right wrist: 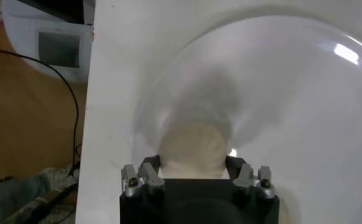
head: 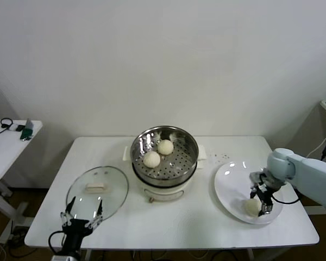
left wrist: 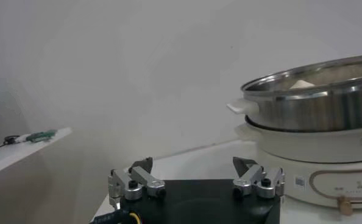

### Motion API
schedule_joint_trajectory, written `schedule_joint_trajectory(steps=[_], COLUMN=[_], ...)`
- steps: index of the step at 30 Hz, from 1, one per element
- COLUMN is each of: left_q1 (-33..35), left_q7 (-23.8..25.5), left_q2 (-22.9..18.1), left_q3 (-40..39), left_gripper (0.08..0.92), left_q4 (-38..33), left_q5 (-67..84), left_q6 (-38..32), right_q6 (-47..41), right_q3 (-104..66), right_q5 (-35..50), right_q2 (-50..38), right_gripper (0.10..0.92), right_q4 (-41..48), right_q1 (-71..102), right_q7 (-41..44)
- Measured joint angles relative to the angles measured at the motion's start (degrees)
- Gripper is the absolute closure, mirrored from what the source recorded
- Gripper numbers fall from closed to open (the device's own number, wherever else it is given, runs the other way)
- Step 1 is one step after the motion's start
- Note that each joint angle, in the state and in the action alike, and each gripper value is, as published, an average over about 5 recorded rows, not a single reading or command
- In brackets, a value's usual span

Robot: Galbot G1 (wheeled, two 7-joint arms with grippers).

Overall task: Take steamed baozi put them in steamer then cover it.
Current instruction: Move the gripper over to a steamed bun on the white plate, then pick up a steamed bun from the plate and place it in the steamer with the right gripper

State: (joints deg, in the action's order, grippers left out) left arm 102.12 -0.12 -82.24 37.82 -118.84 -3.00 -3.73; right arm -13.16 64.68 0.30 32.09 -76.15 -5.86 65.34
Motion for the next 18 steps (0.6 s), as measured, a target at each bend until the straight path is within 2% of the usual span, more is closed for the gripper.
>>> schedule_joint_trajectory(steps=[9,18], left_q1=[-0.18,-0.49], left_q7=[0.0,-0.02], left_q2=[0.18,0.41], left_q3=[-0.39,-0.86], left_gripper=[0.177,0.177], left_q4=[-0.1,-0.67], left_q5=[-0.02,0.07], left_q6=[-0.03,0.24], right_q6=[1.87,7.55], right_q3=[2.23,9.97], right_q5=[0.99,3.74], right_q2=[1.09,6.56], right_gripper=[0.338,0.331], right_q4=[0.63,0.77], right_q1=[-4.58,-19.16], right_q7=[0.91,2.5])
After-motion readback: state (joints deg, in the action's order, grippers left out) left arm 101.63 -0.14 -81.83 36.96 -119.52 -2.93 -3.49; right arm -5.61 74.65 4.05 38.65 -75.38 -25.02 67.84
